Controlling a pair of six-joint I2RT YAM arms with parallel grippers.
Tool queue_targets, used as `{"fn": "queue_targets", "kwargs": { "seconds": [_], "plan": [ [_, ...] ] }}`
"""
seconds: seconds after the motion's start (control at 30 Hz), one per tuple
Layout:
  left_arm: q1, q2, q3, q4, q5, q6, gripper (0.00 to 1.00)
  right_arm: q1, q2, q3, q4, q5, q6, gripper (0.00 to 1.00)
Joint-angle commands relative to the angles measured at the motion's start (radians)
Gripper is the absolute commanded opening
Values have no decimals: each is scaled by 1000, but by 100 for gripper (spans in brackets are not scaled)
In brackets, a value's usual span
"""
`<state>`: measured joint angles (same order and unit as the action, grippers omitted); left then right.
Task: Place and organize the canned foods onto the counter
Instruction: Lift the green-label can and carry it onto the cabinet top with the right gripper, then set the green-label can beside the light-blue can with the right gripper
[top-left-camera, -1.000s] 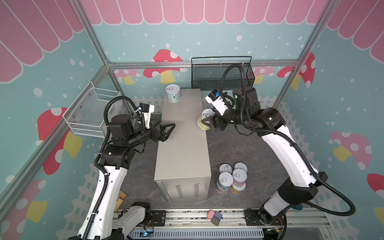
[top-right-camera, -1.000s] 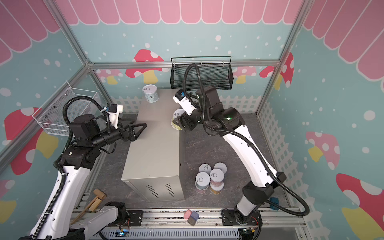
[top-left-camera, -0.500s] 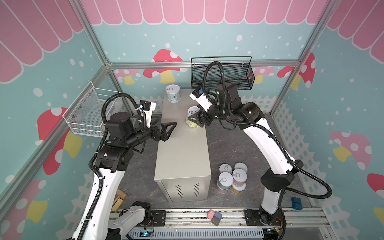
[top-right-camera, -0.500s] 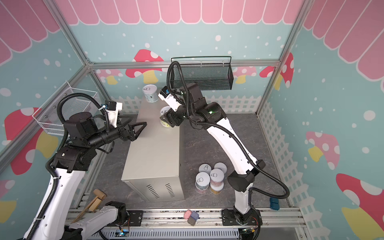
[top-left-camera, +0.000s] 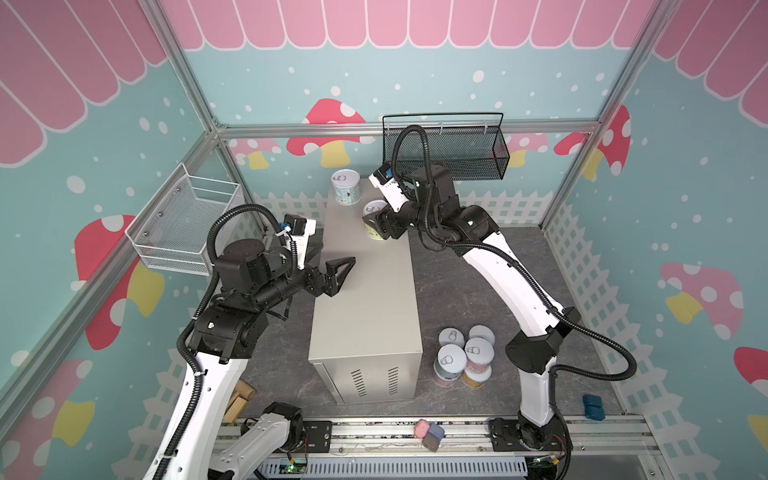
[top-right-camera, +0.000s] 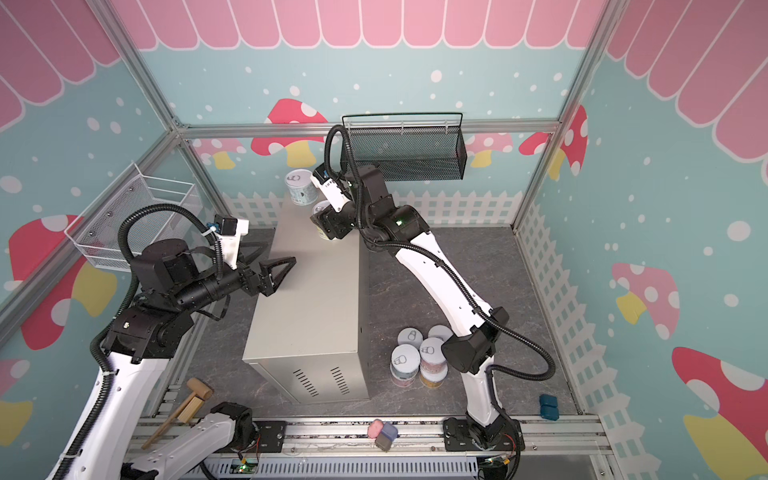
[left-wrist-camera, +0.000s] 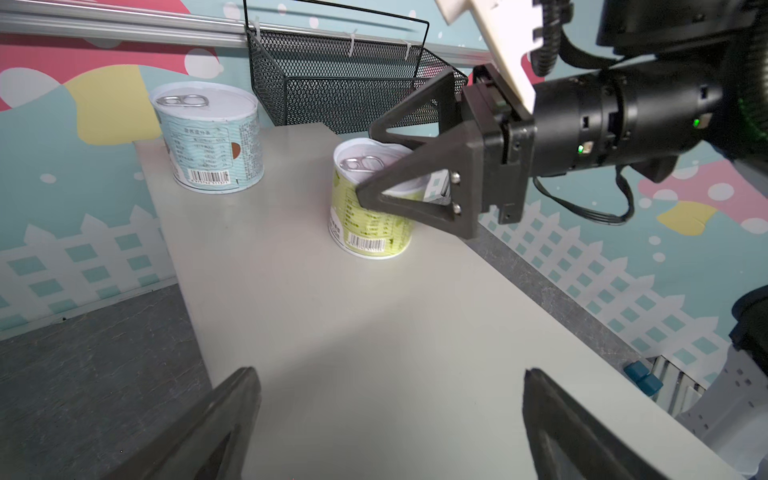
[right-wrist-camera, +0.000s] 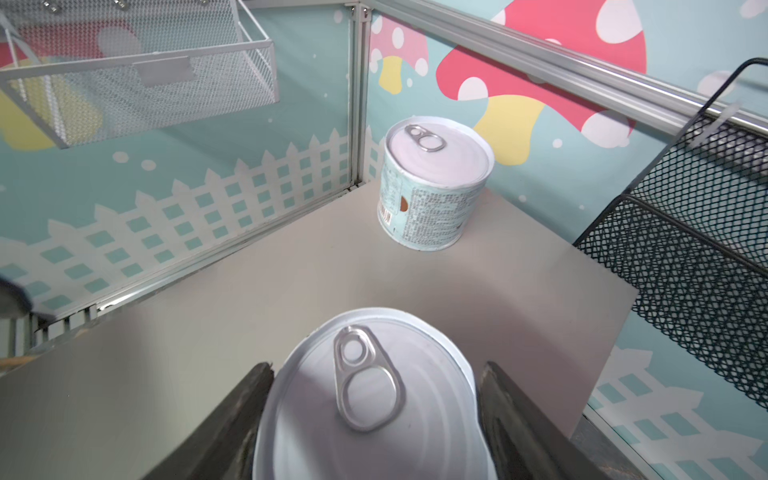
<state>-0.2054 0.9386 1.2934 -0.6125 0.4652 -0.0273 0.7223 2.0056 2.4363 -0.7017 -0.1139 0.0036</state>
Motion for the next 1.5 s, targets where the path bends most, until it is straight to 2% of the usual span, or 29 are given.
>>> {"fn": "queue_targets", "kwargs": {
  "seconds": [0.0,0.23,0.3,0.43,0.53,0.8,1.13,1.47],
  "plan": [
    [-5,-33,-58,46,-20,43,99,-26,76,-2,35,65,25,73],
    [-4,-95,-135,91,-18,45,99,-76,183,82,122,15,37,80],
    [-3,-105,-149,95,-12,43,99,-81,197,89,151,0,34,88],
    [-3,-123,-171,117,-8,40,99,-82,184,89,182,-29,38,95],
    [-4,-127,-176,129,5,32,99,-82,152,65,172,-20,37,96],
    [-3,-139,-184,143,24,21,99,-80,0,-174,261,7,41,96],
    [-1,-142,-187,146,30,21,99,-81,21,-143,286,48,61,92],
    [-1,-144,-194,148,29,21,99,-80,48,-107,314,62,69,75]
  ]
}}
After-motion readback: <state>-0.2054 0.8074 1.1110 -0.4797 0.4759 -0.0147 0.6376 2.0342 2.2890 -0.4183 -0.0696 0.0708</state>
